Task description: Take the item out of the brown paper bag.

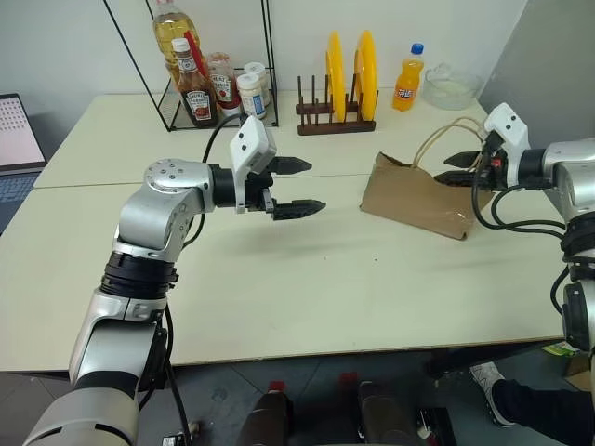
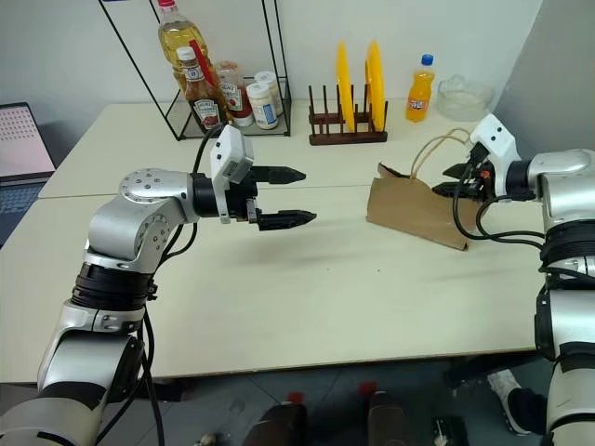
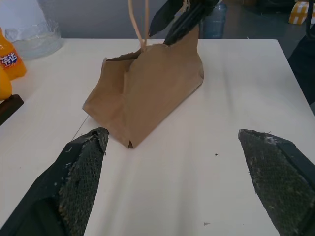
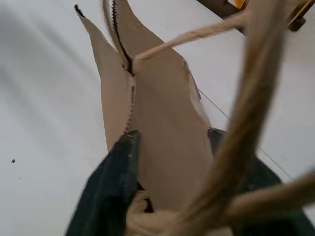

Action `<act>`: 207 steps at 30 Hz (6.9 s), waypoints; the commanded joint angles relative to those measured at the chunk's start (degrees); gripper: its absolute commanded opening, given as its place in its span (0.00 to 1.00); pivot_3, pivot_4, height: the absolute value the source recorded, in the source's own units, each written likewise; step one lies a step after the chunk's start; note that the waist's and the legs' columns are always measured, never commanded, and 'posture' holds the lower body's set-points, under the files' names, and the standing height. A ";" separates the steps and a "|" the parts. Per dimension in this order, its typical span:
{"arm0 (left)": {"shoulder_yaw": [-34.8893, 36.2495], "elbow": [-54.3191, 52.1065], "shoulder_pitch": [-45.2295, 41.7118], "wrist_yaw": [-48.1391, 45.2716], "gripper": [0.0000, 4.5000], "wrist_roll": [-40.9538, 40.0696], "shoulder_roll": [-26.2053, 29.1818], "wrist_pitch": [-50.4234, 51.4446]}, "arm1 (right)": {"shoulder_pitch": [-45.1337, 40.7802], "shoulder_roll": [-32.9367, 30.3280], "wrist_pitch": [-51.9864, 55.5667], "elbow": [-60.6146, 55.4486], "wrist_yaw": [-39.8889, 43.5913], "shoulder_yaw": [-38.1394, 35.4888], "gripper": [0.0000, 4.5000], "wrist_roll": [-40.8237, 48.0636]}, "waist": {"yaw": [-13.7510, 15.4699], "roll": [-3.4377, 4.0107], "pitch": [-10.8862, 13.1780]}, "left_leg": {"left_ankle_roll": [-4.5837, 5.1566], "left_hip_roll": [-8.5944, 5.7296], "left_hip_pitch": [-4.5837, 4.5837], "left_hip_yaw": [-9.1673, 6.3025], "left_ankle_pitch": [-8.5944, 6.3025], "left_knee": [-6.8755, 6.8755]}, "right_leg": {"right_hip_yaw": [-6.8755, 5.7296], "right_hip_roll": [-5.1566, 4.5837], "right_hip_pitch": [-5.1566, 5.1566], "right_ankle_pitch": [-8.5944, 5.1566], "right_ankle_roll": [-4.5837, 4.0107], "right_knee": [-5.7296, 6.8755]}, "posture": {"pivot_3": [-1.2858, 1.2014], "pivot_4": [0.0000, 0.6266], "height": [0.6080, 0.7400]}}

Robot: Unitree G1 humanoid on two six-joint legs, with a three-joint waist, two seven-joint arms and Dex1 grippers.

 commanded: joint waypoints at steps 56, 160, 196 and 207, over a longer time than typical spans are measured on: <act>3.15 -6.97 3.08 2.76 1.00 -2.37 1.17 3.11 | 0.63 1.42 -4.76 -3.12 -1.37 -1.24 0.00 1.10 | -0.26 0.01 -0.01 | 0.00 0.03 0.00 0.03 0.00 0.03 | 0.01 -0.02 0.01 0.01 0.01 0.01 | 0.52 0.24 1.00; -10.55 1.29 5.93 -28.19 1.00 8.38 24.69 -26.67 | 38.50 18.18 33.50 -74.90 -38.63 -10.70 0.99 19.67 | -0.18 0.01 -0.09 | 0.41 0.16 0.07 -0.12 0.01 -0.04 | -0.04 0.06 0.01 0.32 -0.12 0.09 | 0.52 0.24 1.00; -3.93 -8.03 15.19 -8.03 0.11 -1.09 3.72 -11.13 | 56.63 0.46 -14.66 -66.38 -26.10 6.10 1.00 -1.22 | 0.71 -0.02 -0.08 | 0.43 0.03 0.09 -0.10 0.03 0.04 | -0.14 0.12 0.17 0.31 -0.10 0.00 | 0.52 0.24 1.00; 1.26 -5.70 11.94 5.01 0.00 -3.37 -3.60 1.91 | 51.90 3.51 -54.33 -51.35 -36.26 11.39 1.00 -18.04 | 0.88 -0.02 -0.08 | 0.18 0.04 0.13 -0.06 0.17 0.04 | -0.09 0.12 0.16 0.32 -0.11 0.00 | 0.52 0.24 1.00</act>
